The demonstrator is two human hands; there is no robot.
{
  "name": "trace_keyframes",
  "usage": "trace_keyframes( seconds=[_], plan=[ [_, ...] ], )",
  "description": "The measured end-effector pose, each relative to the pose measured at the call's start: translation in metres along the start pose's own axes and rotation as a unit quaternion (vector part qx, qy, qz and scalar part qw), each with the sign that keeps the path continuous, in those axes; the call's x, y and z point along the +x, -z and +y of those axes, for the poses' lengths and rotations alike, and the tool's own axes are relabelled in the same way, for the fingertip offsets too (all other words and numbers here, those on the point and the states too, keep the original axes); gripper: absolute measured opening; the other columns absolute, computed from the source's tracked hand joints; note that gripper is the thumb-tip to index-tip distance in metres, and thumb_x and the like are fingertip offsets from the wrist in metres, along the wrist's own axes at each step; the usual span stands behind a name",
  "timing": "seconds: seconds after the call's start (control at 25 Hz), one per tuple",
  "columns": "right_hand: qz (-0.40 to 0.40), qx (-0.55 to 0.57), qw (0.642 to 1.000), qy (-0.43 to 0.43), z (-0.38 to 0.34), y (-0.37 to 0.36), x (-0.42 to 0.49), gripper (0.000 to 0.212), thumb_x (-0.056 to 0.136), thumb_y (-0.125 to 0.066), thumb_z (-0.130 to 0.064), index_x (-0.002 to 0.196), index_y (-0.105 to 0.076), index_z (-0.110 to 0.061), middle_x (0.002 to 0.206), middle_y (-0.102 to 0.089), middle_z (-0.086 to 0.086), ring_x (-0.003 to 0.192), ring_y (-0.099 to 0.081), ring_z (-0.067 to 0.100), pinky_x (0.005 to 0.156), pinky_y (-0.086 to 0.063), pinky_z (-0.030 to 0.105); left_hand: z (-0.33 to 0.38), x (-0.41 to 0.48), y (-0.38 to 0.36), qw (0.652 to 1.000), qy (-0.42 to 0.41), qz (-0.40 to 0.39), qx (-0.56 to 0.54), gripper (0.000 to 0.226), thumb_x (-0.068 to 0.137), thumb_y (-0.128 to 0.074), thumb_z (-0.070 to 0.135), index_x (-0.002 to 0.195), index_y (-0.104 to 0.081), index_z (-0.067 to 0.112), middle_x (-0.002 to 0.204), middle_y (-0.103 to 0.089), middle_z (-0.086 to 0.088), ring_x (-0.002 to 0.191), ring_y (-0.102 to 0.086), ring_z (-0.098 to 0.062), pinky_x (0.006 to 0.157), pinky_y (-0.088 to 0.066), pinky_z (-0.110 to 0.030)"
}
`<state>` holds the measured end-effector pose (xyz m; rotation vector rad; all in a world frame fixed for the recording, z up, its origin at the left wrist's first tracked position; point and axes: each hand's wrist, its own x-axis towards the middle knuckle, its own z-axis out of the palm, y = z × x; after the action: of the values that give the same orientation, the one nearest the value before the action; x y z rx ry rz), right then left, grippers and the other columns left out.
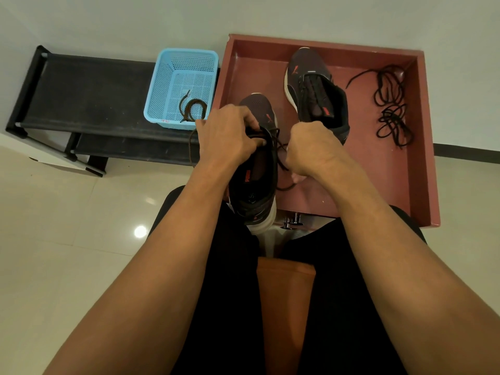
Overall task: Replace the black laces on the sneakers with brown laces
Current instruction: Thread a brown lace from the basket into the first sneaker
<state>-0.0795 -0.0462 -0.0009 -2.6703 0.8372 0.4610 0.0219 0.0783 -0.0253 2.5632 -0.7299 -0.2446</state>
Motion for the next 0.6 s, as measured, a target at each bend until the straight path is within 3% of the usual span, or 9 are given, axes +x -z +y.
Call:
trace_keyframes(
  seconds=[0.08,0.2,0.28,0.36,0.44,0.6],
  plan=[
    [0.008,0.03,0.999,0.008,0.003,-0.004,0.003,0.009,0.097,-0.064,-0.013,0.09,-0.063,-0.008,0.1,-0.072,0.017,0.089,-0.073,0.035,0.076,-0.057,0.033,0.001,-0.008,0.006,0.998,-0.003,0.037,0.054,0.047,0.069,-0.09,0.057,0.104,-0.066,0.035,0.104,-0.06,0.011,0.112,-0.054,-0.018,0.098,-0.033,-0.043],
    [0.078,0.08,0.993,0.026,0.004,-0.004,0.006,0.013,0.099,-0.069,-0.025,0.104,-0.07,-0.013,0.09,-0.069,0.011,0.061,-0.073,0.022,0.069,-0.059,0.027,-0.005,-0.026,0.019,0.998,0.01,0.047,0.05,0.057,0.067,-0.092,0.053,0.107,-0.059,0.026,0.111,-0.059,0.006,0.112,-0.056,-0.023,0.093,-0.04,-0.039],
    [0.128,0.098,0.985,0.054,0.002,-0.004,0.009,0.013,0.098,-0.072,-0.028,0.107,-0.072,-0.018,0.091,-0.068,0.009,0.065,-0.071,0.018,0.066,-0.053,0.021,-0.004,-0.041,0.023,0.998,0.035,0.041,0.031,0.056,0.071,-0.092,0.048,0.104,-0.057,0.02,0.108,-0.06,0.001,0.104,-0.06,-0.026,0.085,-0.048,-0.039],
    [0.158,0.12,0.977,0.073,0.0,-0.007,0.014,0.013,0.095,-0.075,-0.026,0.107,-0.076,-0.023,0.096,-0.073,0.009,0.079,-0.074,0.024,0.077,-0.06,0.028,0.001,-0.053,0.02,0.996,0.069,0.027,0.057,0.052,0.077,-0.087,0.05,0.108,-0.06,0.017,0.11,-0.064,-0.007,0.105,-0.063,-0.033,0.085,-0.053,-0.045],
    [0.149,0.142,0.976,0.073,-0.001,-0.01,0.018,0.006,0.093,-0.077,-0.025,0.099,-0.079,-0.025,0.087,-0.073,0.007,0.075,-0.074,0.025,0.079,-0.064,0.037,0.003,-0.058,0.014,0.992,0.086,0.017,0.095,0.051,0.084,-0.08,0.053,0.115,-0.065,0.016,0.114,-0.066,-0.013,0.11,-0.064,-0.039,0.087,-0.053,-0.047],
    [0.136,0.148,0.977,0.072,0.0,-0.011,0.022,0.003,0.092,-0.079,-0.024,0.089,-0.078,-0.024,0.078,-0.07,0.003,0.067,-0.072,0.022,0.075,-0.065,0.038,-0.006,-0.051,0.007,0.989,0.096,0.022,0.11,0.046,0.088,-0.073,0.056,0.112,-0.071,0.017,0.107,-0.069,-0.012,0.103,-0.067,-0.038,0.078,-0.051,-0.042]
  ],
)
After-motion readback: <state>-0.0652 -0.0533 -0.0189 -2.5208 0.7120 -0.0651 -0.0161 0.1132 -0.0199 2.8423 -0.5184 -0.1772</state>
